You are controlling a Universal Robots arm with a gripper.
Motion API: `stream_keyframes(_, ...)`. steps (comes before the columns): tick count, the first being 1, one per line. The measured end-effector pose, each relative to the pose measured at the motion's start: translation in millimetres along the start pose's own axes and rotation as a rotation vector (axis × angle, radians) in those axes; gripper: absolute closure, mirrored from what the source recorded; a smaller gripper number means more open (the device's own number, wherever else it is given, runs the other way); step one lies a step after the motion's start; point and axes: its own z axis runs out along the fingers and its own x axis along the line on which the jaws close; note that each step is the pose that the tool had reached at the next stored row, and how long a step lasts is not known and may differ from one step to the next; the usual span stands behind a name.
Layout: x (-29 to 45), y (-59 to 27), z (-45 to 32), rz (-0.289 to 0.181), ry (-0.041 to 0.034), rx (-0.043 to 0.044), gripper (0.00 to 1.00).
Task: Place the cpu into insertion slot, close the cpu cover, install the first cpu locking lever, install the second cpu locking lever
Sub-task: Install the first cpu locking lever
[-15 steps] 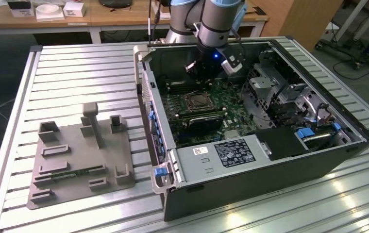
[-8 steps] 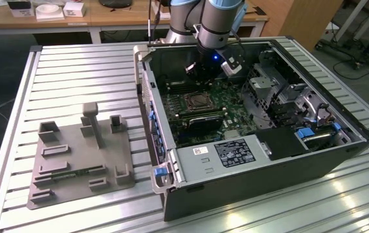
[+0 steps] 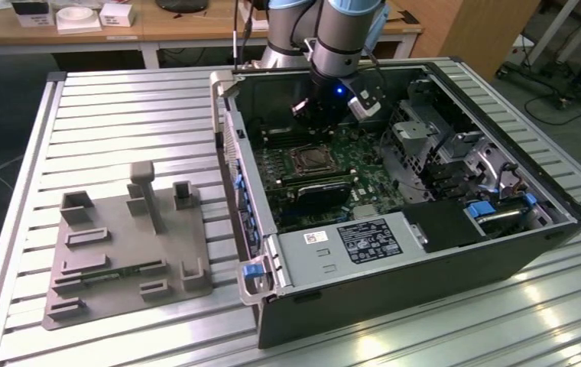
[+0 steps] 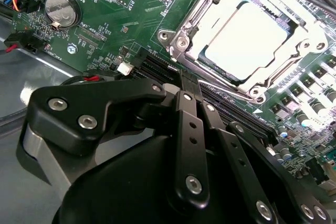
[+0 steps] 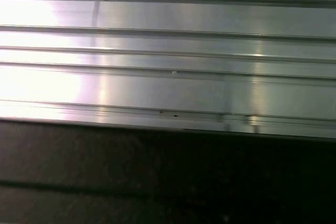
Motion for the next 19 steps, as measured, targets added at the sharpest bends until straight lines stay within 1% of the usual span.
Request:
stream_keyframes(8, 0.0, 0.0, 0.0, 0.000, 0.0001, 0.0008, 0.89)
stream_keyframes(12, 0.0, -0.1, -0.1, 0.000, 0.0004, 0.0074, 0.89)
stream_keyframes(19, 0.0, -0.5, -0.1, 0.000, 0.0005, 0.0098, 0.89)
